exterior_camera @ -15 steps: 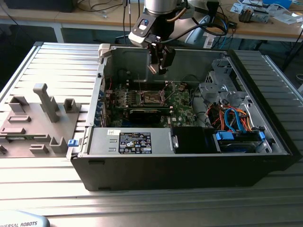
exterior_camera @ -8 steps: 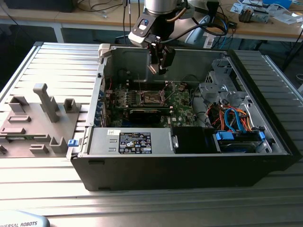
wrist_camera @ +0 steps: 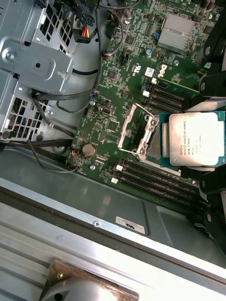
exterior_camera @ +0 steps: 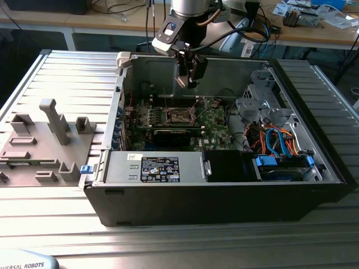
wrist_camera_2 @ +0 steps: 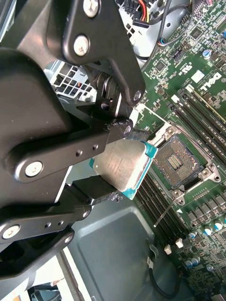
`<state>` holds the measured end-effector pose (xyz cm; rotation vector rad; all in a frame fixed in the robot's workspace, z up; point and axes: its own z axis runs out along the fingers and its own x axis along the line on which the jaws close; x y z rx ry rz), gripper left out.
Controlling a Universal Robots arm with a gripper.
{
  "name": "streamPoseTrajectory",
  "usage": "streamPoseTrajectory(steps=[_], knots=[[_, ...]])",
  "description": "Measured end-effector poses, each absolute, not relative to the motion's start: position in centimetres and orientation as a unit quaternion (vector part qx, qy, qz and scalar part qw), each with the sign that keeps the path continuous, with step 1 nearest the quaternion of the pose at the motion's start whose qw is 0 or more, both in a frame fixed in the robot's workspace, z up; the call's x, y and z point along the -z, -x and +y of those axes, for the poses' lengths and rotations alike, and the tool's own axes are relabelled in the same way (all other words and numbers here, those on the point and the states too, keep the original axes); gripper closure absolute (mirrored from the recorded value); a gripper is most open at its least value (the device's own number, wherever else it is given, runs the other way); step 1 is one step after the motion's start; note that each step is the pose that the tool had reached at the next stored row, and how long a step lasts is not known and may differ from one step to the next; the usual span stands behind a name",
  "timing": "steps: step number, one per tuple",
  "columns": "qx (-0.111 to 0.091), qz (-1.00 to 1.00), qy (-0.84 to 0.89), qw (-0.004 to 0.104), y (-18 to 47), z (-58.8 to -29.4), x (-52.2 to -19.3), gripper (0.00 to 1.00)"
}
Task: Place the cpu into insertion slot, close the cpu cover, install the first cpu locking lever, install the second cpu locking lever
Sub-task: 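Place the cpu into insertion slot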
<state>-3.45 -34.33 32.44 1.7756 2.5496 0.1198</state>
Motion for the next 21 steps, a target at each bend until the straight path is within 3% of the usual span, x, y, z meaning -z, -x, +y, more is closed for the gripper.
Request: streamPoseTrajectory(steps=[21], knots=[[-0.038,0.816,-0.577,0.016,3.45,-34.33,-32.43,0.46]])
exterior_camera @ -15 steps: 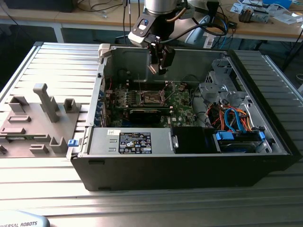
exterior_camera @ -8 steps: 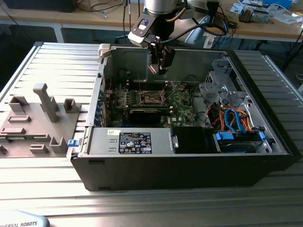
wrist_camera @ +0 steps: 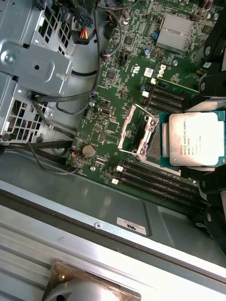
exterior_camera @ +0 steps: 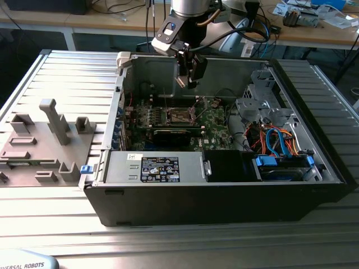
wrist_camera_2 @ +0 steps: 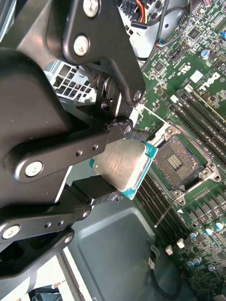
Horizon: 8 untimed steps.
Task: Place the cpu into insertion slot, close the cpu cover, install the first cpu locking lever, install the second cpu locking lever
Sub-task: 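Place the cpu into insertion slot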
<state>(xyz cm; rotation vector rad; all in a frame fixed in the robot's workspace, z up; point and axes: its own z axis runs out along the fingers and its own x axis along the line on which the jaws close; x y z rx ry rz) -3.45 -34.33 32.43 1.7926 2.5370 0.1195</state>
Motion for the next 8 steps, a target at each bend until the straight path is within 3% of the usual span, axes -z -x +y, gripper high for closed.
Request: streamPoseTrajectory(steps=[8], knots=[[-0.038,0.815,-0.578,0.017,3.45,-34.33,-32.43,0.46]])
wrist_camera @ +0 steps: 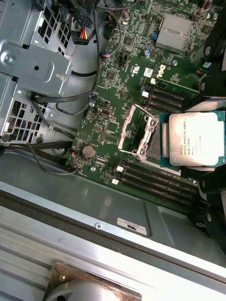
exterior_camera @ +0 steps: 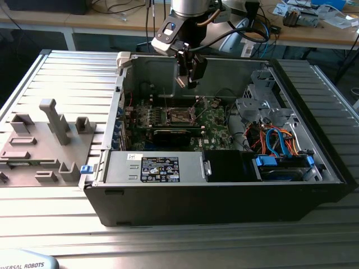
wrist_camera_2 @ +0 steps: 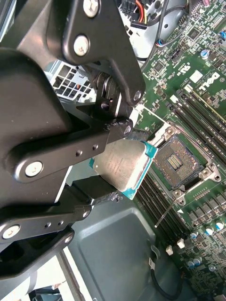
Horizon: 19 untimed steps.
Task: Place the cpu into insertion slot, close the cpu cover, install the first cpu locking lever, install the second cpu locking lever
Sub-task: 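Place the cpu into insertion slot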
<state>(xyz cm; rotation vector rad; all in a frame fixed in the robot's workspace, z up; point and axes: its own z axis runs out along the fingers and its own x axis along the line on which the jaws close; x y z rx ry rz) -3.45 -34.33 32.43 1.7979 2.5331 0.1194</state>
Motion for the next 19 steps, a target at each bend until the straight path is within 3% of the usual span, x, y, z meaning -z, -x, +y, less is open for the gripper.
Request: streamPoseTrajectory(steps=[19], knots=[[-0.038,0.812,-0.583,0.017,3.45,-34.33,-32.42,0.46]])
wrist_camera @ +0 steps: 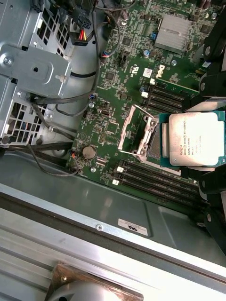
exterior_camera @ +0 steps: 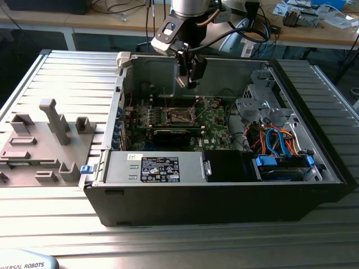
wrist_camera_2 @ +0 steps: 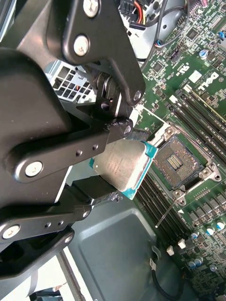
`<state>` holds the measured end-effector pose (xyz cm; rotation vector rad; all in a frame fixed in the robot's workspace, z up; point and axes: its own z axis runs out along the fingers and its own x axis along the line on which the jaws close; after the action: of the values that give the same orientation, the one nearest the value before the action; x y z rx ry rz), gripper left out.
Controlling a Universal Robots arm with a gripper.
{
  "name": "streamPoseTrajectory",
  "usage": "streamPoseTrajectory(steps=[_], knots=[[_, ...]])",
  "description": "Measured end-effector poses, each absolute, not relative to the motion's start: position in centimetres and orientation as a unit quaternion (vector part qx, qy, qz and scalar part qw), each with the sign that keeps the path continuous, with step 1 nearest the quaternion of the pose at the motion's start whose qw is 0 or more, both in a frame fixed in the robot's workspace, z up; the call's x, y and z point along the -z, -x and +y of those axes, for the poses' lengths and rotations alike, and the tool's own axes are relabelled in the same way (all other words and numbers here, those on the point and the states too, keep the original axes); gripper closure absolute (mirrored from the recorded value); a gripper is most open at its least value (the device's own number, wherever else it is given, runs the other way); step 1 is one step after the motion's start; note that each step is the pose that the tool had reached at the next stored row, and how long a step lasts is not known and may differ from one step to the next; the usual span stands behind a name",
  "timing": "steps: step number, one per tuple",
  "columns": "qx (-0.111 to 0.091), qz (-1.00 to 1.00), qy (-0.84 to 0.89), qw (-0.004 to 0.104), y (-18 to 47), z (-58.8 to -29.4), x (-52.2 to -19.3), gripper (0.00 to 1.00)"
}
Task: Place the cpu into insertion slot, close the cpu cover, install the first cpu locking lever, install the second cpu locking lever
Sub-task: 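Place the cpu into insertion slot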
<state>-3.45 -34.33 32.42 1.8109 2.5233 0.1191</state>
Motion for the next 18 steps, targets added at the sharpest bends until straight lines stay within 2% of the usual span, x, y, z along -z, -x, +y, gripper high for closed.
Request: streamPoseTrajectory(steps=[18], knots=[[-0.038,0.800,-0.598,0.017,3.45,-34.33,-32.37,0.46]])
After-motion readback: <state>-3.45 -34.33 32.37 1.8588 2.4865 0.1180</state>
